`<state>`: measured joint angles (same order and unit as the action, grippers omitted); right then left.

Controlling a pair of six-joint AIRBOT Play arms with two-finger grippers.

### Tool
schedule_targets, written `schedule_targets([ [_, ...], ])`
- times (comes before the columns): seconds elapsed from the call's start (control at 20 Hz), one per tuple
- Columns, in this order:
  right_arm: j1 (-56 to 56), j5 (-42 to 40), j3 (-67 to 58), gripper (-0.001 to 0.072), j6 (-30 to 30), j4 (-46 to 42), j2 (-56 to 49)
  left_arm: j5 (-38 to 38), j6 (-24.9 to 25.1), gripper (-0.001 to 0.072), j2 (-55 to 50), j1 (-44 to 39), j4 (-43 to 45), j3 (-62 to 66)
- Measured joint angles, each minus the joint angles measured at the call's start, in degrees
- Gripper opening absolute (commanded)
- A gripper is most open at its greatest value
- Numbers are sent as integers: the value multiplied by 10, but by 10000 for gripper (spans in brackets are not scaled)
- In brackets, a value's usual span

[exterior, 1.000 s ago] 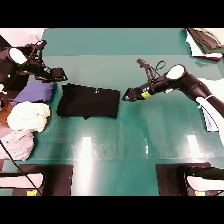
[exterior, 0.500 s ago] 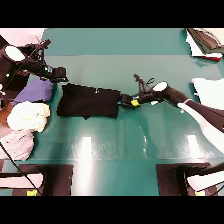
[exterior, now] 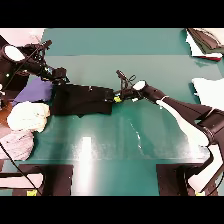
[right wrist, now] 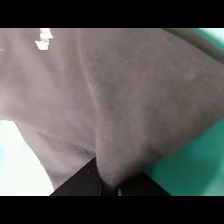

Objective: Fold the shirts.

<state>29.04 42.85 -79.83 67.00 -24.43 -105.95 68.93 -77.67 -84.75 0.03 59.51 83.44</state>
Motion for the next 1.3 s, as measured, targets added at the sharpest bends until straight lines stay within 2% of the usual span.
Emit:
schedule_targets([
  [0.15,-18,6,-14,15,-6,-30,25,16,1,26,0,0,-2,0],
  [0.35,-101,39,5,15,25,-132,111,35,1,26,0,-1,-15,0],
  [0.55,-250,86,70,15,42,-230,221,36,2,27,0,-28,-29,0],
  [0.8,-471,95,117,14,47,-280,306,2,1,26,0,-100,-35,0],
  [1.05,-624,94,57,14,40,-291,285,-42,-2,26,0,-160,-36,0],
  [1.3,-659,96,-56,14,35,-290,216,-58,-7,27,0,-186,-37,0],
])
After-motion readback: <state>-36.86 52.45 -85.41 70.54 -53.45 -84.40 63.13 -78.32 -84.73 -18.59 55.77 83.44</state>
